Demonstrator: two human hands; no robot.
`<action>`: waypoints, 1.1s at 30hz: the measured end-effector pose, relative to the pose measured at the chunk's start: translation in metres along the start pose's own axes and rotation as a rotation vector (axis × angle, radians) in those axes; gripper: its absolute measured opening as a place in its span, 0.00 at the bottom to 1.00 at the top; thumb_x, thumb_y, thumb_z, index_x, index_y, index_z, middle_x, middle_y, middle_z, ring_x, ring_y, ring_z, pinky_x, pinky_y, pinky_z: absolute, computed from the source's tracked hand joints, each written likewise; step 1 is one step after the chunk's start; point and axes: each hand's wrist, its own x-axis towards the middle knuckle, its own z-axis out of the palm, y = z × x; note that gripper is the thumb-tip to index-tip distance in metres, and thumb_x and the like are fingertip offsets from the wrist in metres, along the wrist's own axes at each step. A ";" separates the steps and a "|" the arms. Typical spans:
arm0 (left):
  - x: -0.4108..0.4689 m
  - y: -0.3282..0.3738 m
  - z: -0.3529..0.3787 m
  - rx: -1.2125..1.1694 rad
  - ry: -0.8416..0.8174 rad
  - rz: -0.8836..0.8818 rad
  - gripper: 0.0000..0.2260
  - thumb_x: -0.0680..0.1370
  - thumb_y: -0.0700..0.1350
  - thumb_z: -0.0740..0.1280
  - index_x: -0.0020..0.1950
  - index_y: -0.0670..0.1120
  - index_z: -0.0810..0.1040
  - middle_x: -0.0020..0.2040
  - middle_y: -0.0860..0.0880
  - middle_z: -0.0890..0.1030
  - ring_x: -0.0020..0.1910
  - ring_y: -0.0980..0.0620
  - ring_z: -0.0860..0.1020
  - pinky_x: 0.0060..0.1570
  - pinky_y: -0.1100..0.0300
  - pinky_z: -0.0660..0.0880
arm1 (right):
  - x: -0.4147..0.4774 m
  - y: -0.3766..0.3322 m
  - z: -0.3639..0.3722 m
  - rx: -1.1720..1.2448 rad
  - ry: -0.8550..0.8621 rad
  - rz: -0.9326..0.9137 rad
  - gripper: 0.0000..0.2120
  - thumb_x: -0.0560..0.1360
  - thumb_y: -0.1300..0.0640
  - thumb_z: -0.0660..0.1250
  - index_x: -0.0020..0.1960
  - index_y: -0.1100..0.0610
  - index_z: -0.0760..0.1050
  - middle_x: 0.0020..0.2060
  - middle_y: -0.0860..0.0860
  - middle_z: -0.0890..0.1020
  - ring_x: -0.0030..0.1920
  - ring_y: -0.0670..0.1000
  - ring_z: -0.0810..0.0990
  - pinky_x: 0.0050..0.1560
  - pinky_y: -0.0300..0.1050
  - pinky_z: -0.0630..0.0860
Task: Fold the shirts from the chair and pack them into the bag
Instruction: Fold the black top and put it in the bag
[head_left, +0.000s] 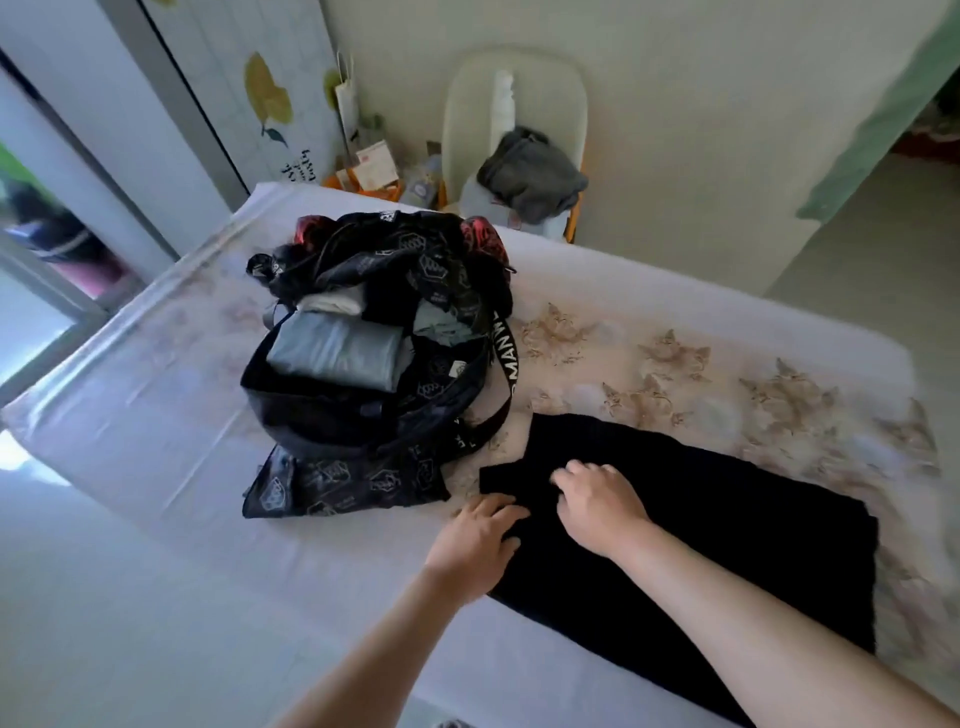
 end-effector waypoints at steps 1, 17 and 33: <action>0.002 0.002 -0.002 -0.056 0.054 -0.025 0.18 0.82 0.47 0.60 0.72 0.56 0.70 0.70 0.54 0.70 0.68 0.49 0.70 0.62 0.54 0.72 | 0.003 0.000 -0.003 -0.018 0.006 0.004 0.16 0.80 0.54 0.56 0.65 0.52 0.74 0.57 0.50 0.77 0.58 0.54 0.77 0.59 0.50 0.70; 0.061 -0.004 -0.043 0.107 0.295 -0.166 0.08 0.82 0.44 0.59 0.58 0.47 0.76 0.53 0.49 0.76 0.54 0.46 0.77 0.45 0.53 0.78 | 0.063 0.000 -0.029 0.154 -0.022 -0.140 0.19 0.78 0.55 0.63 0.69 0.49 0.71 0.62 0.51 0.73 0.60 0.57 0.75 0.58 0.52 0.71; 0.067 0.001 -0.064 -0.882 0.225 -0.464 0.17 0.74 0.55 0.73 0.59 0.51 0.75 0.47 0.52 0.81 0.45 0.54 0.81 0.42 0.61 0.76 | 0.062 -0.006 -0.051 0.602 0.159 0.016 0.03 0.77 0.52 0.68 0.48 0.47 0.80 0.41 0.44 0.83 0.43 0.47 0.80 0.46 0.45 0.76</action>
